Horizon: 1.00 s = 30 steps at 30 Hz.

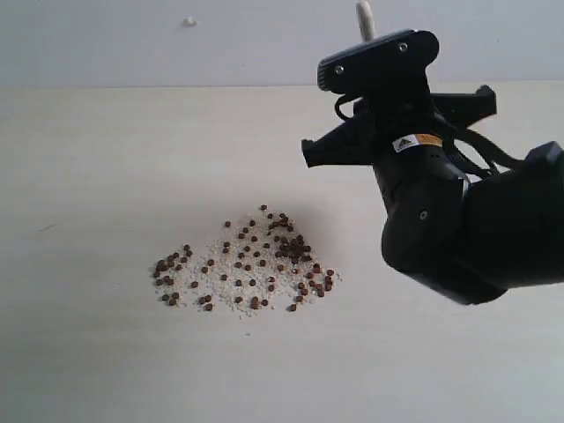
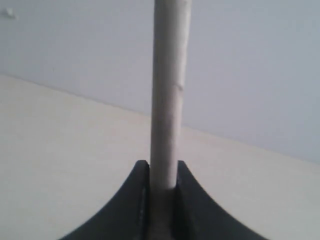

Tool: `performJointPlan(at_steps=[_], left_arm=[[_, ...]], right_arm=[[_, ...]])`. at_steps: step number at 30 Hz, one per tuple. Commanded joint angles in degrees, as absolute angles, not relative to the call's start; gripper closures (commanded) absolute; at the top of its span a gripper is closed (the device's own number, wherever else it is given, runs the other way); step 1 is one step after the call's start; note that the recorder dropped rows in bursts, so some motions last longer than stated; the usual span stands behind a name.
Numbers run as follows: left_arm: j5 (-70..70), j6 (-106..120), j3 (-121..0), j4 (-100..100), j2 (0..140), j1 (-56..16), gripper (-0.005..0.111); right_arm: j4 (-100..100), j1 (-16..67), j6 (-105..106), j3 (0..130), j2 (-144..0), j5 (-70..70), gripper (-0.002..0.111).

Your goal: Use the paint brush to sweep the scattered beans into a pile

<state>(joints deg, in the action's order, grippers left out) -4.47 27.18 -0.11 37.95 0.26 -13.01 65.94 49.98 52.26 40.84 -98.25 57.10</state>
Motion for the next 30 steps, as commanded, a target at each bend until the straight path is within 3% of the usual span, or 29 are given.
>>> performJointPlan(at_steps=[1, 6, 17, 30], left_arm=[[-4.2, 27.0, 0.0, 37.9, 0.0, -13.6, 0.107], [-4.2, 27.0, 0.0, 37.9, 0.0, -15.6, 0.107], [-4.3, 27.0, 0.0, 37.9, 0.0, -17.8, 0.107], [-4.3, 27.0, 0.0, 37.9, 0.0, -19.4, 0.107]], right_arm=[[81.0, 60.6, 59.0, 40.9, -99.6, 64.6, 0.108], [90.4, 70.2, 50.9, 40.9, -107.9, 70.0, 0.108], [82.9, 70.6, 32.6, 41.4, -114.2, 69.3, 0.108], [82.6, 70.5, 38.5, 56.1, -115.5, 67.1, 0.108]])
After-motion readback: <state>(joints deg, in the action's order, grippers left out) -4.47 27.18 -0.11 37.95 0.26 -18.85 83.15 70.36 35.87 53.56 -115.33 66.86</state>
